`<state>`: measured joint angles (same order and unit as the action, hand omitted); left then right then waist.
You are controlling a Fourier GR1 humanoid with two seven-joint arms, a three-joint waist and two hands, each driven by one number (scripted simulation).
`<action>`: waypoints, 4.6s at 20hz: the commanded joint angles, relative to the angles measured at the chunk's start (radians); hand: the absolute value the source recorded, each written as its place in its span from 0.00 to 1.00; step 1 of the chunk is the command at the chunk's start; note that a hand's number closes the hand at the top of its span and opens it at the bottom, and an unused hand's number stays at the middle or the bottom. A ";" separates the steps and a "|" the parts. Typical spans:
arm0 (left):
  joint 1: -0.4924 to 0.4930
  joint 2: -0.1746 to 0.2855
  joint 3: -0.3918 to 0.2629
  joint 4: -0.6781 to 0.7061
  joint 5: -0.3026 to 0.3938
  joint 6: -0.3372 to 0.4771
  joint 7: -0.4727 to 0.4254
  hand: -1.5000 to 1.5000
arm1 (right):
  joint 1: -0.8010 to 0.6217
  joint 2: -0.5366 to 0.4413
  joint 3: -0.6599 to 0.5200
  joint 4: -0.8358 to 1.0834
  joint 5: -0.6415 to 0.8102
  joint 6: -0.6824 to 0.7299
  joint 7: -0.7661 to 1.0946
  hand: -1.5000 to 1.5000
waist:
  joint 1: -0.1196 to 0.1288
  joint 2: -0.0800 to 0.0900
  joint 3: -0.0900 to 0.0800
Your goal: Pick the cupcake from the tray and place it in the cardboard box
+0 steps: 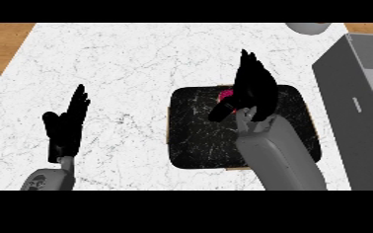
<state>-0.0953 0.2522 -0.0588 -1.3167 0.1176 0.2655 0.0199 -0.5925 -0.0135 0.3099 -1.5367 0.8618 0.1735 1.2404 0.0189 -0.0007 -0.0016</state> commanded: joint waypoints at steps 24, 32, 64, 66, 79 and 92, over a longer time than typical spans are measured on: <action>-0.036 -0.030 0.010 0.003 -0.035 0.019 0.029 0.50 | -0.142 0.013 -0.059 0.334 -0.051 -0.037 0.209 0.00 | -0.010 0.002 0.001; -0.039 -0.048 0.032 0.045 -0.029 0.008 -0.001 0.50 | -0.084 0.013 -0.023 0.328 -0.053 -0.064 0.184 0.00 | -0.016 0.000 0.001; 0.000 -0.045 0.091 0.036 -0.054 -0.024 0.003 0.50 | 0.142 -0.072 0.180 0.344 0.021 -0.087 -0.498 1.00 | -0.079 -0.023 0.003; 0.023 -0.051 0.091 0.036 -0.052 -0.021 0.000 0.50 | 0.177 -0.102 0.264 0.326 0.013 -0.040 -0.614 1.00 | -0.079 -0.034 0.004; 0.090 -0.026 0.152 0.029 -0.037 0.011 -0.015 0.50 | 0.467 -0.604 0.332 -0.277 -0.070 -0.114 -1.128 1.00 | -0.190 -0.054 0.003; 0.144 -0.033 0.147 -0.040 -0.022 -0.004 -0.014 0.50 | 0.774 -0.984 -0.276 -0.634 -0.495 -0.143 -1.334 1.00 | -0.185 -0.035 0.005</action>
<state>0.0268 0.2230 0.0985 -1.3278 0.0934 0.2691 -0.0016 0.0918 -0.9008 0.2138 -2.1220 0.4732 0.0294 -0.0362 -0.1790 -0.0400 0.0025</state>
